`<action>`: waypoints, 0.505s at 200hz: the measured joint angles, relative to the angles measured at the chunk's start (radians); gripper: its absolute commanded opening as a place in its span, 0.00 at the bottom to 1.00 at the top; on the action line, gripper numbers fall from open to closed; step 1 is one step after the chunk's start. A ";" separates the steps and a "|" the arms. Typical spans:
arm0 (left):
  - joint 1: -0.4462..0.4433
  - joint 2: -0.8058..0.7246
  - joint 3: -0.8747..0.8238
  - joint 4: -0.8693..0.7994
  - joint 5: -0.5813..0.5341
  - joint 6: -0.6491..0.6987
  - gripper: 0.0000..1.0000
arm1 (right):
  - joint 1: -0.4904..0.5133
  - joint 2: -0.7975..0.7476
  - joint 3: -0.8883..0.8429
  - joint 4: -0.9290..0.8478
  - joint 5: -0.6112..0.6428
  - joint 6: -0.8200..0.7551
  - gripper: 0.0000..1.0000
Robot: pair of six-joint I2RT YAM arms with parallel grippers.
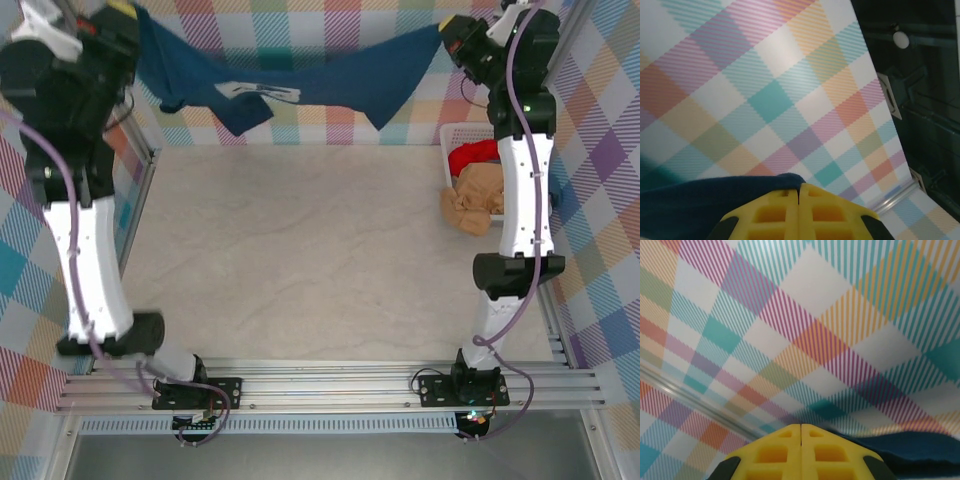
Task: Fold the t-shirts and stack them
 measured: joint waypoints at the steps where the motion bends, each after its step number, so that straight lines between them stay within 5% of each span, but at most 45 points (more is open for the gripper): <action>1: -0.002 -0.017 -0.029 0.005 0.000 0.001 0.00 | 0.000 -0.004 -0.009 0.002 -0.003 0.000 0.00; 32: -0.038 -0.322 -0.671 0.027 0.001 -0.026 0.00 | 0.015 -0.175 -0.539 0.080 -0.086 -0.004 0.00; 64: -0.074 -0.403 -1.228 -0.020 -0.002 -0.046 0.00 | 0.037 -0.205 -1.032 0.116 -0.120 -0.012 0.00; 101: -0.126 -0.537 -1.595 -0.120 -0.003 -0.087 0.00 | 0.073 -0.164 -1.302 0.068 -0.095 -0.061 0.00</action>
